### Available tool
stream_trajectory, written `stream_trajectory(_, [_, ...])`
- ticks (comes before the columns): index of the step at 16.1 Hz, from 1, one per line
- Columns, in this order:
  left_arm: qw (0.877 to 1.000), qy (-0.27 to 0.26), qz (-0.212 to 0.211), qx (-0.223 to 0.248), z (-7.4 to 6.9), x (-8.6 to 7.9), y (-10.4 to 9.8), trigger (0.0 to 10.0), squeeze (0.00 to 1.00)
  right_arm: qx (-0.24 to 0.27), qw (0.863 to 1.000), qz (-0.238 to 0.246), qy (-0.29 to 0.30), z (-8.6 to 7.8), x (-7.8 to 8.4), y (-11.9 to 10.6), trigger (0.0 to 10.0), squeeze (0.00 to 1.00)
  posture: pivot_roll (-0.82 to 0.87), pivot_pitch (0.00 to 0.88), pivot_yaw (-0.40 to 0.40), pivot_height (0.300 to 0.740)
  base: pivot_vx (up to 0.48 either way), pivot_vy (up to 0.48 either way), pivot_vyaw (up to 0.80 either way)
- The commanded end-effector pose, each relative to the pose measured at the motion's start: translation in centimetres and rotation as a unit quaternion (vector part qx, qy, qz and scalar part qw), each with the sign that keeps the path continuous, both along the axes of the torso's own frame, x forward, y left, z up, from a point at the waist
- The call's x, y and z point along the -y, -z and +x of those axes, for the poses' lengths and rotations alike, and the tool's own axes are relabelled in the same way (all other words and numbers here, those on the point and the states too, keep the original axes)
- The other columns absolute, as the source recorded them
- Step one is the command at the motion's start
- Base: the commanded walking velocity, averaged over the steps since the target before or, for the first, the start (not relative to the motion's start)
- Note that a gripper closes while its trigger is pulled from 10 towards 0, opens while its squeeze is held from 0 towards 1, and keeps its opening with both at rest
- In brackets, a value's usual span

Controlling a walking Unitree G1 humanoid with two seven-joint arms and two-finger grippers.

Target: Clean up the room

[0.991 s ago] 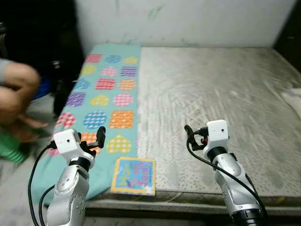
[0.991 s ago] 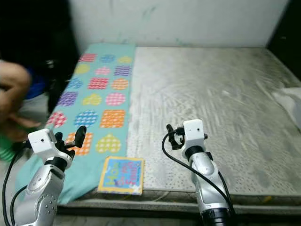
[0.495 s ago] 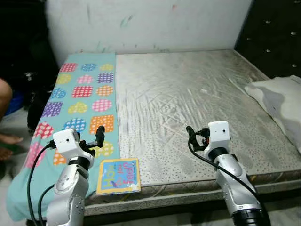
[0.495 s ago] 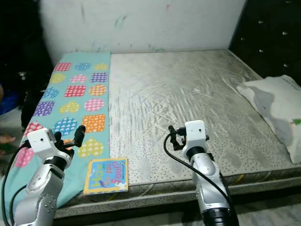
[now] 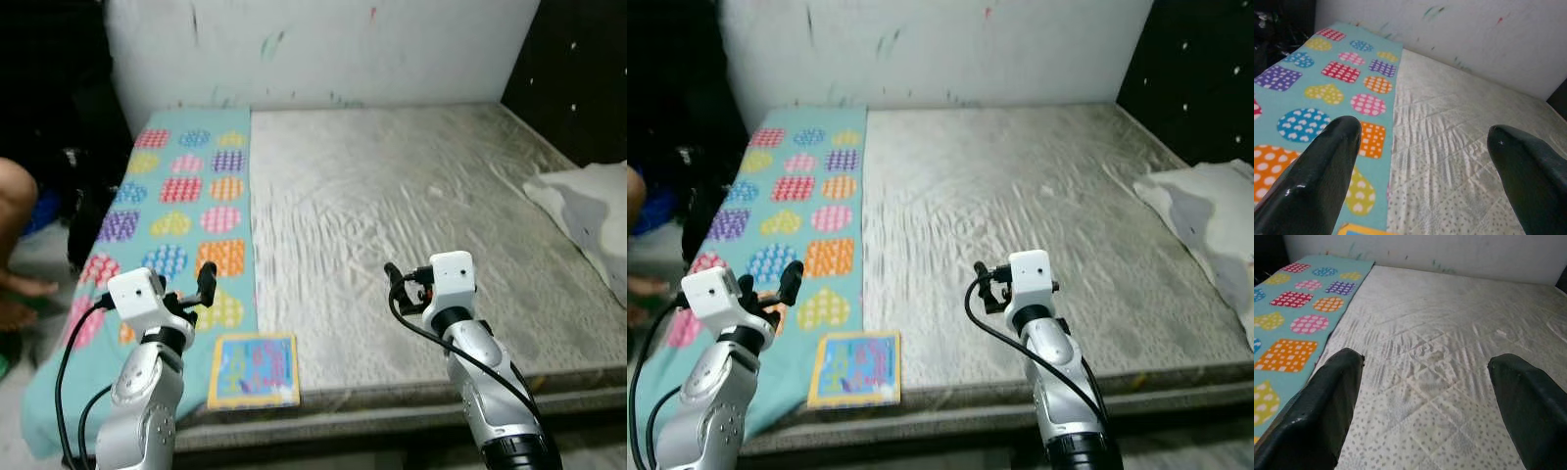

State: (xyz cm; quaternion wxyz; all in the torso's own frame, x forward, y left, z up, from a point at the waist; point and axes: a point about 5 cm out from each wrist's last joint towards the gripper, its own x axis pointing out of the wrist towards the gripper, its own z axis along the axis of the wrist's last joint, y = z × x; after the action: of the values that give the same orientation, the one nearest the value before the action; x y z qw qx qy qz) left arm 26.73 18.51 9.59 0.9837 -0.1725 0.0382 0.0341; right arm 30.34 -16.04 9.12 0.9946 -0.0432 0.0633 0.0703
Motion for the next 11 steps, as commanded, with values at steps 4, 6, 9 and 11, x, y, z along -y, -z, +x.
stream_trajectory(4, [1.000,0.003,0.003,0.004,0.08,0.01,-0.21,10.0,0.00,0.000,1.000,0.001,-0.004,0.26,-0.21,-0.22,10.0,0.00,-0.10,0.000,0.016,0.740,0.360,0.000,0.00])
stream_trajectory(6, [1.000,0.003,0.003,0.003,0.06,0.04,-0.19,10.0,0.00,-0.001,1.000,0.001,-0.003,0.25,-0.19,-0.20,10.0,0.00,-0.10,0.000,0.016,0.740,0.328,0.000,0.00])
stream_trajectory(9, [1.000,0.001,0.002,-0.003,0.06,-0.10,-0.01,10.0,0.00,-0.001,1.000,0.001,-0.004,0.22,-0.24,-0.15,10.0,0.00,-0.10,0.000,0.018,0.740,0.082,0.000,0.00])
stream_trajectory(11, [1.000,0.001,0.003,-0.004,0.06,-0.12,0.02,10.0,0.00,-0.002,1.000,0.001,-0.004,0.23,-0.24,-0.13,10.0,0.00,-0.10,0.000,0.018,0.740,0.000,0.000,0.00])
